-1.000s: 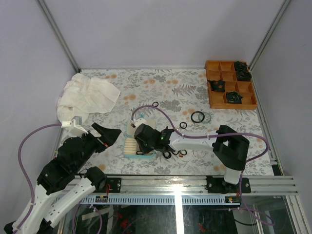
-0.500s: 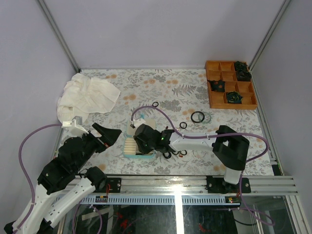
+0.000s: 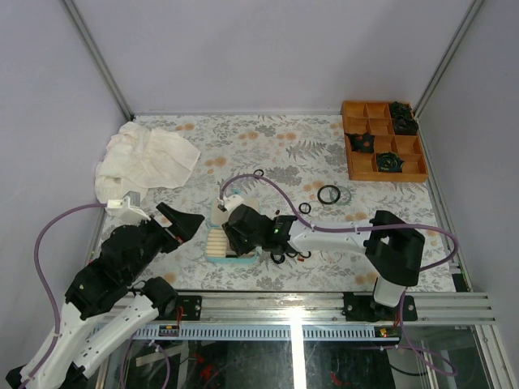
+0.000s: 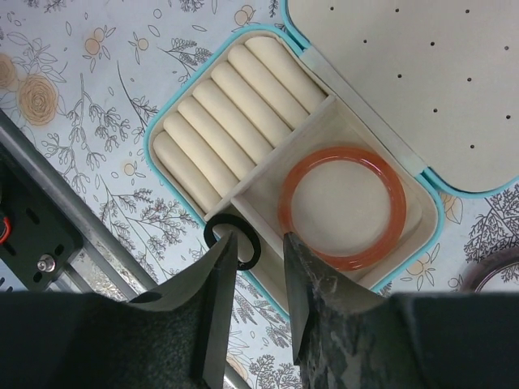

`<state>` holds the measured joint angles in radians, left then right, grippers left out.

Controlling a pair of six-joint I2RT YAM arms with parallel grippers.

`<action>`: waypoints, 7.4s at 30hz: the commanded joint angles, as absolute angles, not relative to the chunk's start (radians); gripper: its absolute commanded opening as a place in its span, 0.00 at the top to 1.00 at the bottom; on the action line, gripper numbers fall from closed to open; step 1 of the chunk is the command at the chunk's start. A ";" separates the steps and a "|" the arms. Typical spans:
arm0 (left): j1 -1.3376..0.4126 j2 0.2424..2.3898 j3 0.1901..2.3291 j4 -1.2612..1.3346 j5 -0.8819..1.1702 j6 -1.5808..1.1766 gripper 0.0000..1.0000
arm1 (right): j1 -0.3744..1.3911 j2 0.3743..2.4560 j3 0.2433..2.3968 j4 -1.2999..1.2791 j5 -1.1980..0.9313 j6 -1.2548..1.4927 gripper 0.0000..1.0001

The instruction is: Organize the mixed jewelry

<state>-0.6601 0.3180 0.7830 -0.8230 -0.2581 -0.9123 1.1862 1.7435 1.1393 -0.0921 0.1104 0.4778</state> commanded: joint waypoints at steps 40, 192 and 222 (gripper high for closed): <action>-0.655 0.319 0.757 -0.765 -0.247 -0.923 0.00 | 1.267 1.847 1.261 -0.179 0.227 0.325 0.63; -0.656 0.210 0.743 -0.729 -0.284 -0.947 0.00 | 1.143 1.791 1.144 0.015 -0.140 0.241 0.70; -0.655 0.260 0.744 -0.689 -0.266 -0.937 0.00 | 1.143 1.695 1.073 0.016 -0.121 0.219 0.92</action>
